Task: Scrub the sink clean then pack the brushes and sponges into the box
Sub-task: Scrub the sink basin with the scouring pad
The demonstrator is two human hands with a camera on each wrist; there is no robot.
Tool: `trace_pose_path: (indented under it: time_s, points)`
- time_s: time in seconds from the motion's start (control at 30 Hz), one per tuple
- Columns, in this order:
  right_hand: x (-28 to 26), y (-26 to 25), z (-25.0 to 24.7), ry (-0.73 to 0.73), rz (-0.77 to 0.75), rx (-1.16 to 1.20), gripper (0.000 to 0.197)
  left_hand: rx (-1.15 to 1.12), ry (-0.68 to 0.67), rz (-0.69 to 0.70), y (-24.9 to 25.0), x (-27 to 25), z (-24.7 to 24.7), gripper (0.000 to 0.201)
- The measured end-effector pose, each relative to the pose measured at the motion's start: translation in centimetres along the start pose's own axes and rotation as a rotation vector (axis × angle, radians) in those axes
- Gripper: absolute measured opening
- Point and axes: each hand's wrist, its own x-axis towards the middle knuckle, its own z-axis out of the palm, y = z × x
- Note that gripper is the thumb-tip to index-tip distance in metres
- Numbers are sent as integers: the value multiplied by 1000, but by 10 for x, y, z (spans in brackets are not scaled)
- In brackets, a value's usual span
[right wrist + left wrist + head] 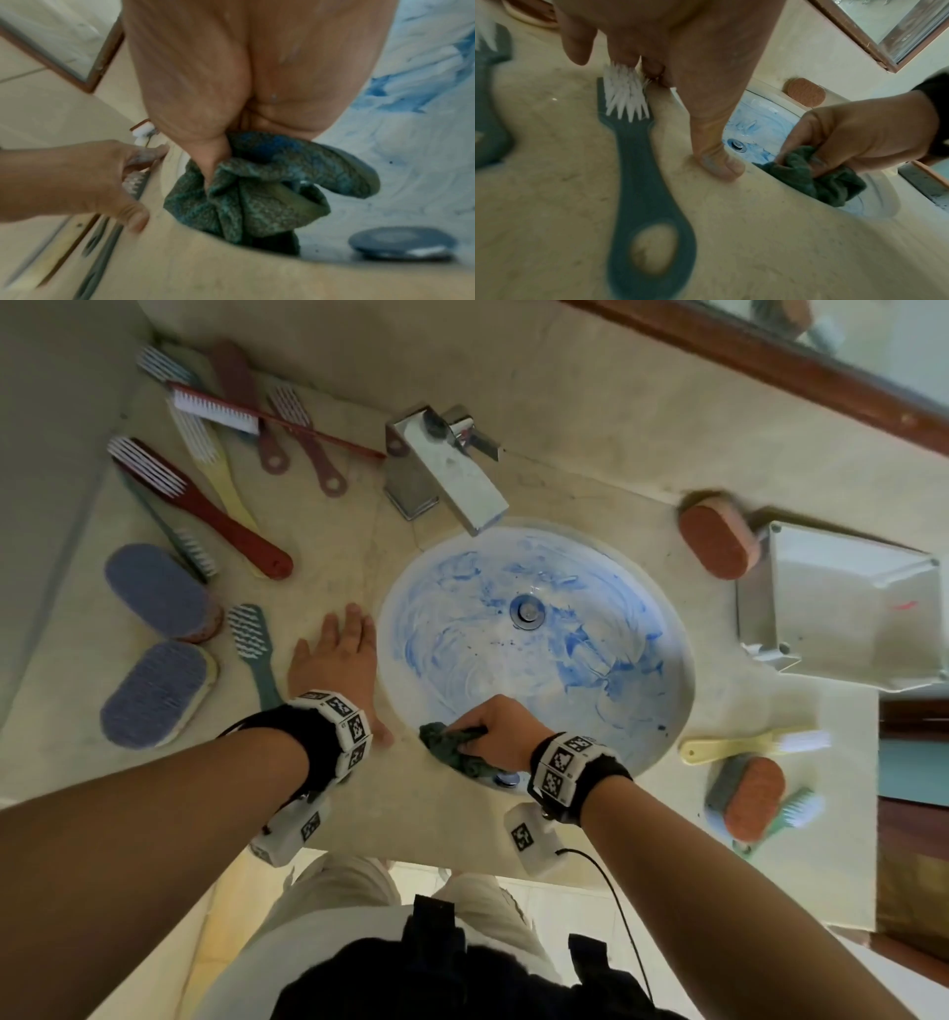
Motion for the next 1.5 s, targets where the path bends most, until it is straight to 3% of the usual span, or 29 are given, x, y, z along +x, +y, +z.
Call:
trace_pose_path:
  time_s: [0.13, 0.4, 0.5, 0.63, 0.83, 1.03, 1.23, 1.5]
  points:
    - [-9, 5, -12, -121, -26, -154, 28, 1, 14, -14, 1, 0, 2, 157]
    - [15, -16, -10, -171, -197, -264, 36, 15, 38, -65, 8, -7, 0, 155]
    - [5, 3, -18, -287, -228, -383, 36, 0, 58, -65, 22, -17, 3, 141]
    - [-10, 29, -31, -334, -276, -392, 32, -111, 98, -128, 55, -40, 18, 112]
    - [-4, 29, -24, -311, -319, -384, 35, -315, 42, -243, 78, -57, 61, 140]
    - [-4, 25, -17, -230, -384, -352, 37, -366, 46, -262, 80, -52, 60, 147]
    - [-5, 40, -22, -299, -379, -369, 34, -381, 39, -250, 75, -50, 60, 150]
    - [26, 19, -16, -229, -385, -382, 45, -374, 32, -251, 75, -48, 59, 150]
